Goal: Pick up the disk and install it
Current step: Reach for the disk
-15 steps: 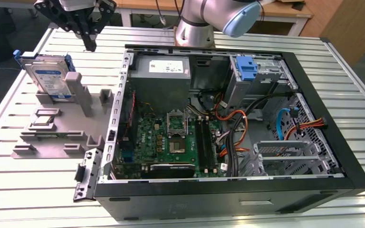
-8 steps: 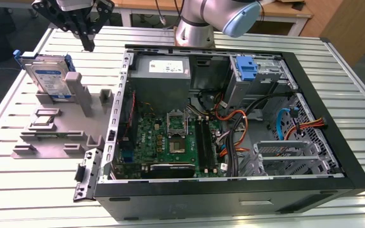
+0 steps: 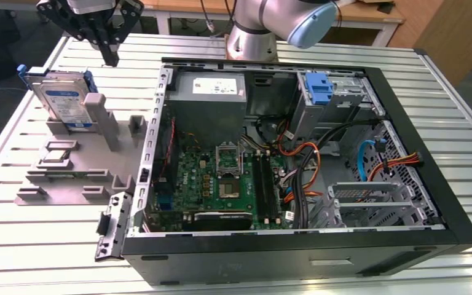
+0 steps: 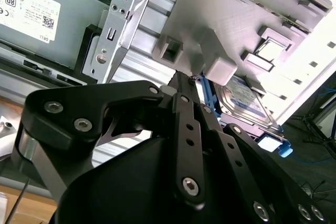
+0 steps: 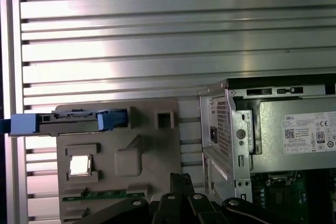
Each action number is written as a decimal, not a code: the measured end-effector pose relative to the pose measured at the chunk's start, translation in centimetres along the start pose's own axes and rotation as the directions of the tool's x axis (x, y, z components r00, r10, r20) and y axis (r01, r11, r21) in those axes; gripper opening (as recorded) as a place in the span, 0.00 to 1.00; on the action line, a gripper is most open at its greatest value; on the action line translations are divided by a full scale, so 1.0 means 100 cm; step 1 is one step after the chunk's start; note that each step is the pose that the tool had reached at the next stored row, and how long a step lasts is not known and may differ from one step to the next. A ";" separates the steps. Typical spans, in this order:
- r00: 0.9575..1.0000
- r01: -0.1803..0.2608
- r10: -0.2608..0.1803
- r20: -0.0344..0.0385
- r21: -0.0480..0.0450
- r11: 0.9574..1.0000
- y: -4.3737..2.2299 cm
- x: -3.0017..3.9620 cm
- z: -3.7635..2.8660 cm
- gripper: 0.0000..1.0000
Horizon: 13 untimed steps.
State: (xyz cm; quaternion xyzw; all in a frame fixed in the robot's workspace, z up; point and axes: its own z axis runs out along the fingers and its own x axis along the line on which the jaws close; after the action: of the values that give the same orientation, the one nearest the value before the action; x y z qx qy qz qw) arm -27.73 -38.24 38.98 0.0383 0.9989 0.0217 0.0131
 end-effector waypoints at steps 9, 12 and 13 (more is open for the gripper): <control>1.000 0.000 0.000 0.000 0.000 1.000 -0.0012 0.0158 -0.0002 0.10; 1.000 0.000 0.000 0.000 0.000 1.000 -0.0017 0.0249 -0.0003 0.10; 1.000 0.000 0.000 0.000 0.000 1.000 -0.0017 0.0285 -0.0003 0.10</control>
State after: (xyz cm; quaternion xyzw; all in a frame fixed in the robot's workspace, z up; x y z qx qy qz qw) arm -30.59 -38.19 38.93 0.0382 0.9989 0.0217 0.0131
